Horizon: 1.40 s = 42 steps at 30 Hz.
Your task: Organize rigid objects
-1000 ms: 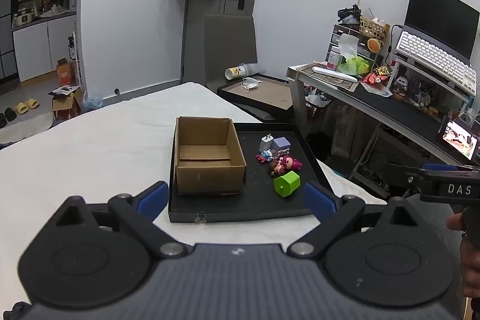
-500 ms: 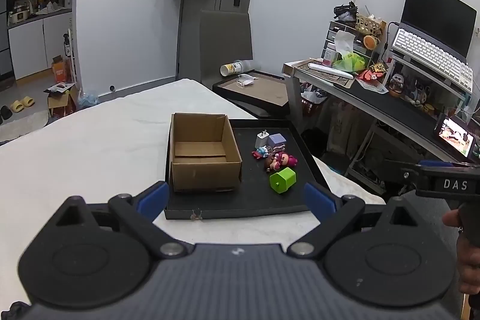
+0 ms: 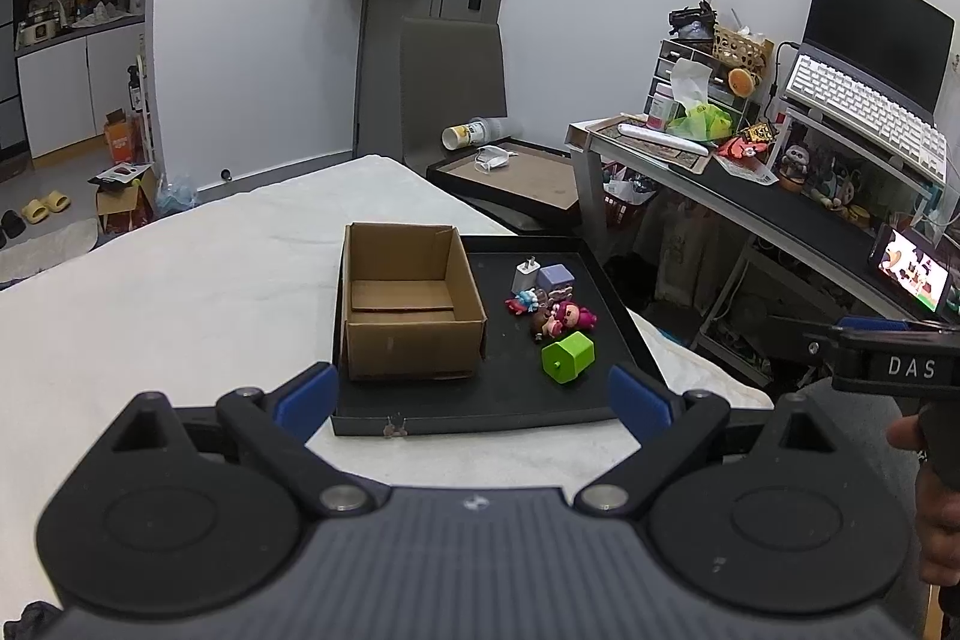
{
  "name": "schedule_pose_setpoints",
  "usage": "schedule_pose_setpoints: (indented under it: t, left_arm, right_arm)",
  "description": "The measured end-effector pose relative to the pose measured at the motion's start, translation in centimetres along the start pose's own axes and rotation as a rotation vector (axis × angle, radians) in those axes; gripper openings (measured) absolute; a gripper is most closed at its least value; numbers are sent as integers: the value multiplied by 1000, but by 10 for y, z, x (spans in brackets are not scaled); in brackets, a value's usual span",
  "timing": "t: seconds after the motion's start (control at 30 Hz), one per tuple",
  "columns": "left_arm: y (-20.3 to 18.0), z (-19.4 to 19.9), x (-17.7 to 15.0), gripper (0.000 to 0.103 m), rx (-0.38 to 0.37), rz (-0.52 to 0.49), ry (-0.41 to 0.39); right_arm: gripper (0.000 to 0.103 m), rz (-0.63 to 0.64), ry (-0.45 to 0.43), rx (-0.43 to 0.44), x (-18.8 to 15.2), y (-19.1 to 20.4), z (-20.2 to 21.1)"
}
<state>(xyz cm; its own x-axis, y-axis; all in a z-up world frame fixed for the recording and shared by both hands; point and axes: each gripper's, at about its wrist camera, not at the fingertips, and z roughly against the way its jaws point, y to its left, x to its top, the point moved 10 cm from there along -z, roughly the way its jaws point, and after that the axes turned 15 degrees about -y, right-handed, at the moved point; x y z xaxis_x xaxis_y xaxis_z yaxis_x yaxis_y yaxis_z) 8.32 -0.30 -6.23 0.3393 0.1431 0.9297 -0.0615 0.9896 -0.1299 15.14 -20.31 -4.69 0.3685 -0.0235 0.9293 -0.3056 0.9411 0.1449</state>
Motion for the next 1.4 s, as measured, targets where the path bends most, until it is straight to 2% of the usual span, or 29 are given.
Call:
schedule_pose_setpoints:
  t: [1.4]
  left_arm:
    - [1, 3, 1, 96, 2, 1, -4]
  right_arm:
    - [103, -2, -1, -1, -1, -2, 2]
